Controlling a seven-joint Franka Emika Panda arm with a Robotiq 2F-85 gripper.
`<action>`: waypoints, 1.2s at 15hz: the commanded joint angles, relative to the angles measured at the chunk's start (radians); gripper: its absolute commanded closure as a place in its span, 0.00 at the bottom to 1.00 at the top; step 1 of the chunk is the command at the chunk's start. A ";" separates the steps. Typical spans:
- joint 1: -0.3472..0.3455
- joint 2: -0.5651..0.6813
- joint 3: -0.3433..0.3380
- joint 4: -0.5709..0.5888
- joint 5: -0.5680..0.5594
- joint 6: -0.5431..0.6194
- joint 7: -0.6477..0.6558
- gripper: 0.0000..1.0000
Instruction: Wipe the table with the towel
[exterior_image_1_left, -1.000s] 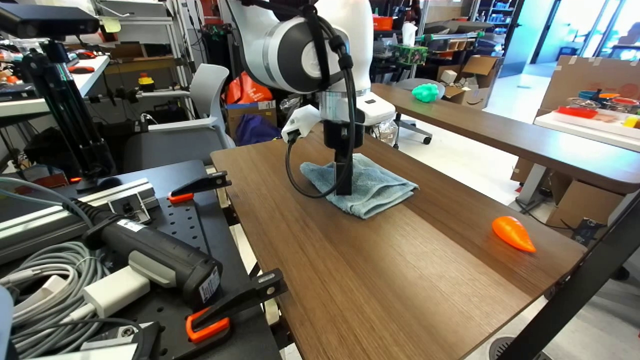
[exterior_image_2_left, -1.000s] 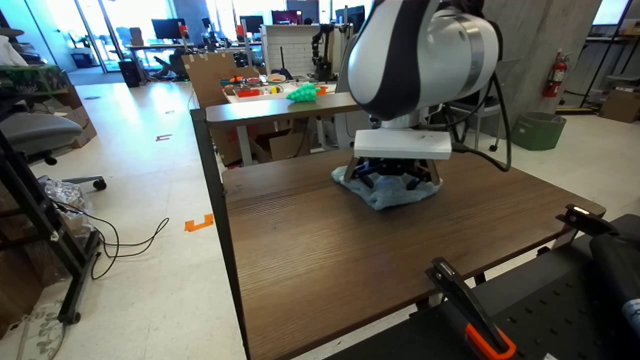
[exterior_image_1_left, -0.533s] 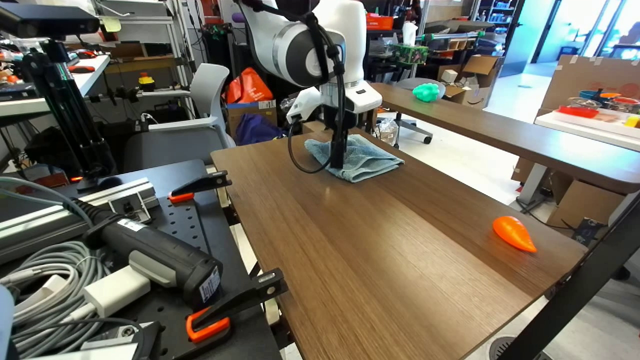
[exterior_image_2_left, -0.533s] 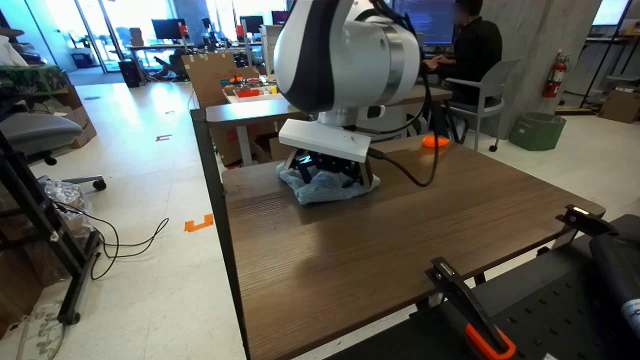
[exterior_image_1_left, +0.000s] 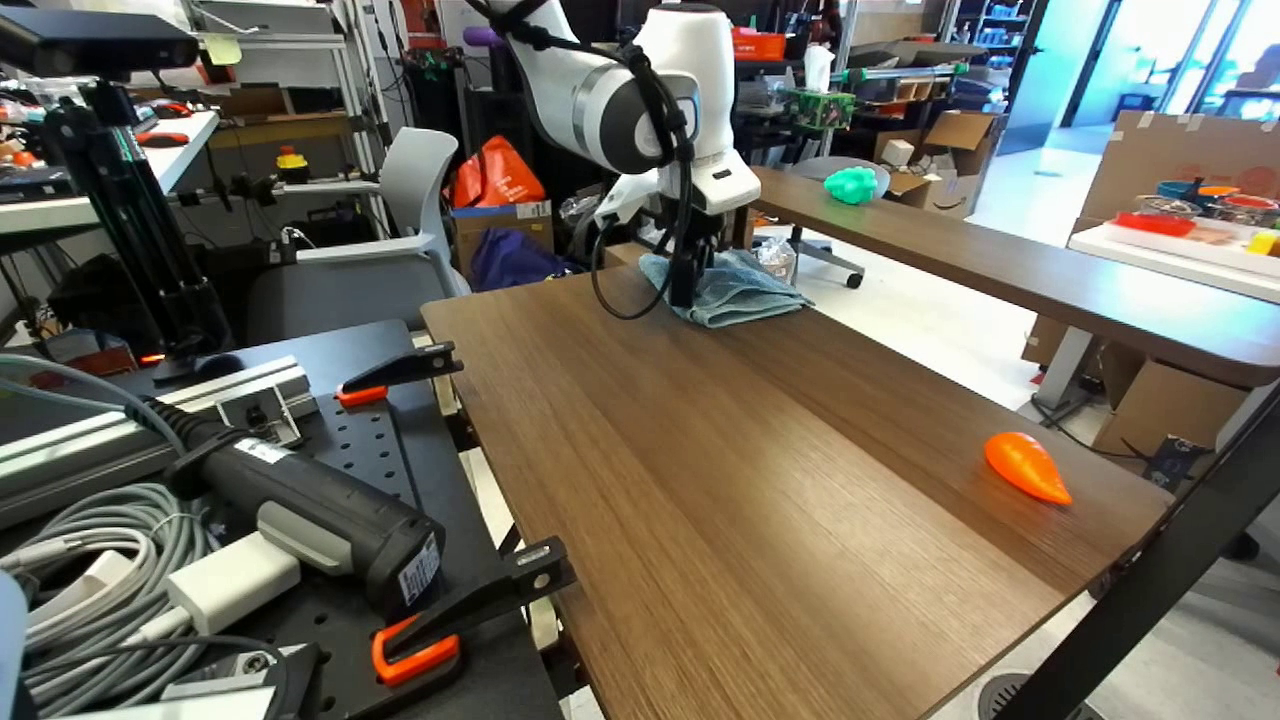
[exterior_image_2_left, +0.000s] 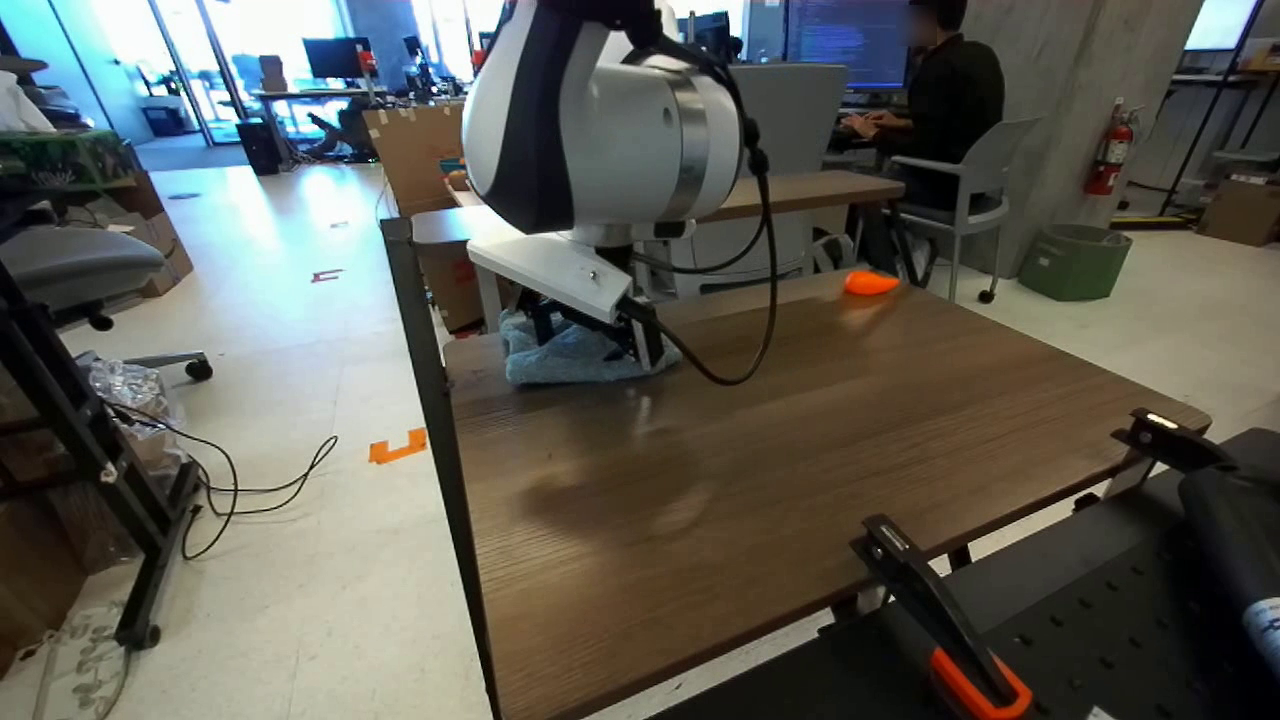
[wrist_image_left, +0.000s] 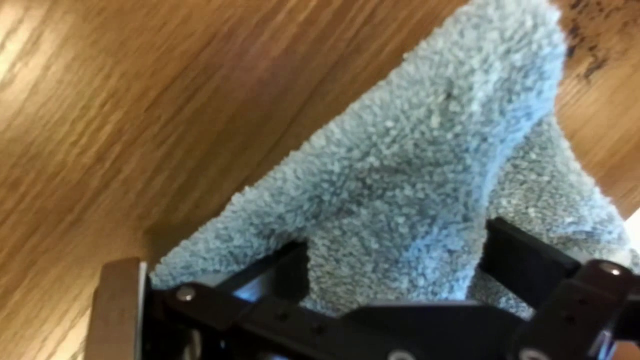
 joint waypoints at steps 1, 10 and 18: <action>0.014 0.013 0.008 0.001 -0.017 0.006 -0.008 0.00; 0.020 -0.167 -0.183 -0.397 -0.182 0.137 -0.159 0.00; 0.058 -0.185 -0.365 -0.567 -0.248 0.172 -0.280 0.00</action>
